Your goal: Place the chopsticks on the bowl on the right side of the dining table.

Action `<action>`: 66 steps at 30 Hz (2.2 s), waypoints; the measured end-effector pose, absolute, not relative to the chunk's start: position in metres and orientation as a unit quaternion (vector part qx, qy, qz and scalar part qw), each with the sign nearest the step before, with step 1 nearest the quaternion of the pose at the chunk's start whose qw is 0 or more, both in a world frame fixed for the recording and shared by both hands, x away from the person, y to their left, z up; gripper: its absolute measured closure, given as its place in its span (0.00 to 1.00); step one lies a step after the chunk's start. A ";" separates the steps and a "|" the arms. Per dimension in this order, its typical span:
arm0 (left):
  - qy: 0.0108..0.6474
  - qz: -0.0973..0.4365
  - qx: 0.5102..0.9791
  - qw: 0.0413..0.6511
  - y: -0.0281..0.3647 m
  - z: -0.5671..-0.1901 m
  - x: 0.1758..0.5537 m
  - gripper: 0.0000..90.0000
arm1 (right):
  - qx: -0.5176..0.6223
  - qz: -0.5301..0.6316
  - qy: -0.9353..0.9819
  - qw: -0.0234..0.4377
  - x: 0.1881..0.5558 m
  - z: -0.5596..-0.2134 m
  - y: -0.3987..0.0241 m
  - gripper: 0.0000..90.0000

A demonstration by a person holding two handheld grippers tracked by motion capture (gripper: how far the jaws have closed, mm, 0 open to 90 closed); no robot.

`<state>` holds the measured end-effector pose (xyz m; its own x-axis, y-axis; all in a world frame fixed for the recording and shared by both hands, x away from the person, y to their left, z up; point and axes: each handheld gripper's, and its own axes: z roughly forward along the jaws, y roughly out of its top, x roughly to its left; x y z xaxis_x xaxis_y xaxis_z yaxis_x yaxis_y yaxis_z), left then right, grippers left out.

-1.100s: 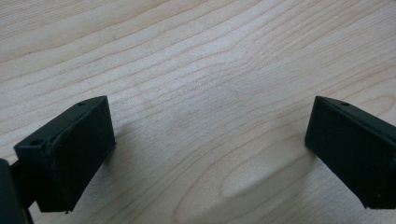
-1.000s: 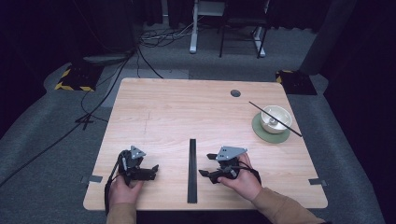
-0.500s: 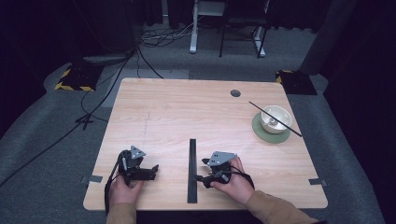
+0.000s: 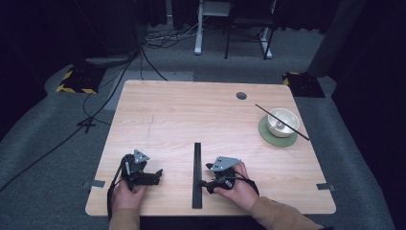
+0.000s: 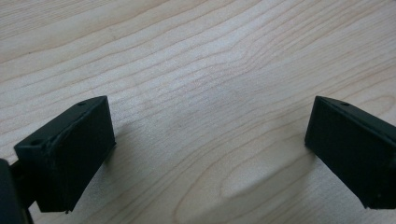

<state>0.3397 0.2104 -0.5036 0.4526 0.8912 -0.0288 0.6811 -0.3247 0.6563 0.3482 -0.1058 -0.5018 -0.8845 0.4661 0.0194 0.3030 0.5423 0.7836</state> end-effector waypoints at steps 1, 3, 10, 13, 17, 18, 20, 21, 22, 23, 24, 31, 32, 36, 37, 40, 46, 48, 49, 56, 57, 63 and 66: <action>0.494 0.173 0.795 0.307 0.210 -0.504 0.340 0.02 | 0.220 0.424 0.873 0.097 0.348 -0.502 -0.105 0.34; 0.494 0.171 0.796 0.306 0.210 -0.503 0.340 0.02 | 0.207 0.420 0.878 0.102 0.350 -0.502 -0.107 0.34; 0.494 0.171 0.796 0.306 0.210 -0.503 0.340 0.02 | 0.216 0.417 0.877 0.101 0.348 -0.503 -0.106 0.35; 0.494 0.171 0.796 0.306 0.210 -0.503 0.340 0.02 | 0.220 0.422 0.874 0.100 0.349 -0.503 -0.105 0.35; 0.494 0.171 0.796 0.306 0.210 -0.503 0.340 0.02 | 0.224 0.417 0.875 0.102 0.349 -0.503 -0.108 0.35; 0.494 0.171 0.796 0.305 0.210 -0.503 0.340 0.02 | 0.232 0.413 0.875 0.101 0.349 -0.503 -0.109 0.35; 0.494 0.171 0.796 0.306 0.210 -0.503 0.340 0.02 | 0.225 0.411 0.877 0.108 0.351 -0.503 -0.112 0.35; 0.494 0.173 0.795 0.306 0.210 -0.504 0.340 0.02 | 0.219 0.409 0.879 0.112 0.352 -0.503 -0.113 0.35; 0.495 0.171 0.795 0.305 0.210 -0.503 0.340 0.02 | 0.232 0.413 0.874 0.106 0.351 -0.503 -0.112 0.35; 0.495 0.172 0.795 0.305 0.210 -0.504 0.340 0.02 | 0.236 0.411 0.874 0.106 0.350 -0.503 -0.113 0.36; 0.494 0.171 0.796 0.306 0.210 -0.503 0.340 0.02 | 0.233 0.412 0.874 0.108 0.351 -0.503 -0.114 0.36; 0.495 0.171 0.796 0.305 0.210 -0.503 0.340 0.02 | 0.252 0.405 0.871 0.114 0.355 -0.503 -0.123 0.37; 0.495 0.173 0.795 0.306 0.210 -0.504 0.340 0.02 | 0.252 0.406 0.871 0.116 0.356 -0.504 -0.124 0.37; 0.494 0.172 0.795 0.305 0.210 -0.503 0.340 0.02 | 0.260 0.401 0.870 0.122 0.362 -0.504 -0.130 0.38; 0.494 0.173 0.795 0.306 0.210 -0.504 0.340 0.02 | 0.260 0.401 0.870 0.122 0.363 -0.504 -0.131 0.38; 0.494 0.173 0.795 0.306 0.210 -0.504 0.340 0.02 | 0.257 0.395 0.873 0.126 0.365 -0.504 -0.134 0.38; 0.495 0.171 0.795 0.306 0.210 -0.504 0.339 0.02 | 0.274 0.395 0.868 0.122 0.369 -0.502 -0.137 0.41; 0.495 0.171 0.795 0.306 0.210 -0.504 0.339 0.02 | 0.275 0.391 0.870 0.124 0.373 -0.502 -0.141 0.43; 0.495 0.171 0.795 0.306 0.210 -0.504 0.339 0.02 | 0.278 0.390 0.869 0.124 0.374 -0.501 -0.142 0.44; 0.495 0.171 0.795 0.306 0.210 -0.504 0.339 0.02 | 0.292 0.383 0.866 0.131 0.387 -0.500 -0.154 0.50; 0.495 0.171 0.795 0.306 0.210 -0.504 0.339 0.02 | 0.298 0.383 0.865 0.130 0.388 -0.499 -0.154 0.52; 0.495 0.171 0.795 0.306 0.210 -0.504 0.339 0.02 | 0.290 0.380 0.870 0.120 0.389 -0.495 -0.160 0.67; 0.495 0.171 0.795 0.306 0.210 -0.504 0.339 0.02 | 0.284 0.369 0.878 0.114 0.386 -0.493 -0.159 0.75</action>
